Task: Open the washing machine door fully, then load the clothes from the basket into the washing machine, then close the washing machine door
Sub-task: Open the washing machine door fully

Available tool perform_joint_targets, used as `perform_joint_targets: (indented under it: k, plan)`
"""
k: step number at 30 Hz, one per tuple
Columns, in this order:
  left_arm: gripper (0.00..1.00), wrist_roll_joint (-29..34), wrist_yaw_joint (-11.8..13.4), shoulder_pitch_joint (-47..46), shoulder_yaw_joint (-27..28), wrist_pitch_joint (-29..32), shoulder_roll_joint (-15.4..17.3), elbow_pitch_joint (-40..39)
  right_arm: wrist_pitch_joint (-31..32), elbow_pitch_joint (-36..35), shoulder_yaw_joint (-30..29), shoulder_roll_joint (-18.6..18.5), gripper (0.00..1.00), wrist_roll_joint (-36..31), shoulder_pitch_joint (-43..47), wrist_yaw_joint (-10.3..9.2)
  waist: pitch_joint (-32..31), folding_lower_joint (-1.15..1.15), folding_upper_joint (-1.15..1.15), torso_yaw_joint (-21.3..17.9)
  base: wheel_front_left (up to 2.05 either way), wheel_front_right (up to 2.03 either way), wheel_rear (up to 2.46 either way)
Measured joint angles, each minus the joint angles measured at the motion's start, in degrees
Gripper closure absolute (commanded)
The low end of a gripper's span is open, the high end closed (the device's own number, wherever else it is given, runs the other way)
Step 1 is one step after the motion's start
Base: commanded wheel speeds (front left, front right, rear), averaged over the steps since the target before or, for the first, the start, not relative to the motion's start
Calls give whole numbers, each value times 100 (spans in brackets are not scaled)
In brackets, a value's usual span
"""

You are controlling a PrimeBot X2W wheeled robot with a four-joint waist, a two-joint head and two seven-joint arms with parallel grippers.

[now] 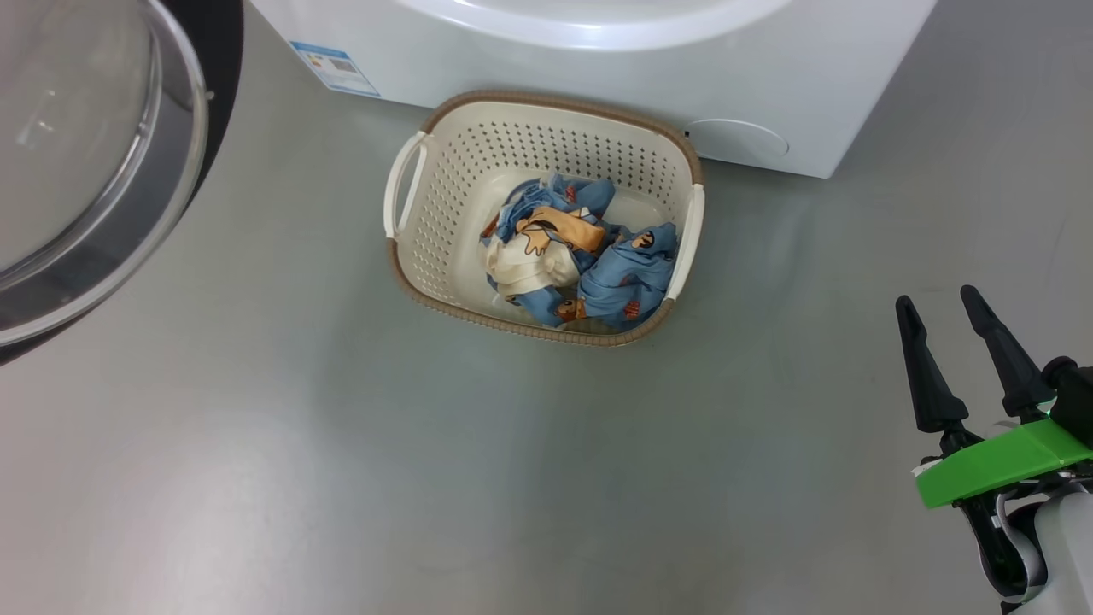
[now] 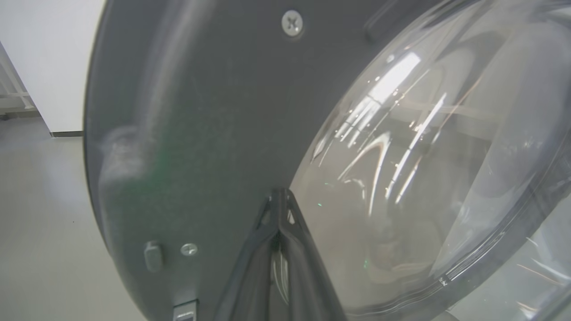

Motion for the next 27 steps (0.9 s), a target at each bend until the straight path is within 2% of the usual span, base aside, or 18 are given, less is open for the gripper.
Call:
perform_joint_targets:
  k: [7,14,19,27]
  plan:
    - [100,78,-4,-16,104,0,-23,11,0,11,-26,34,0,0,-1,0,-68,0,0,-75,0,0,0]
    - [100,52,-53,365,88,0,-258,-459,0,115,-63,131,0,4,103,0,-473,0,0,-82,0,0,0]
    - [100,-218,-53,1030,-385,1,-511,-887,0,189,-62,214,0,12,363,0,-820,0,0,-81,0,0,0]
    - [100,-455,-54,2046,-879,1,-668,-1516,0,280,42,294,0,80,590,0,-1340,0,0,-79,0,0,0]
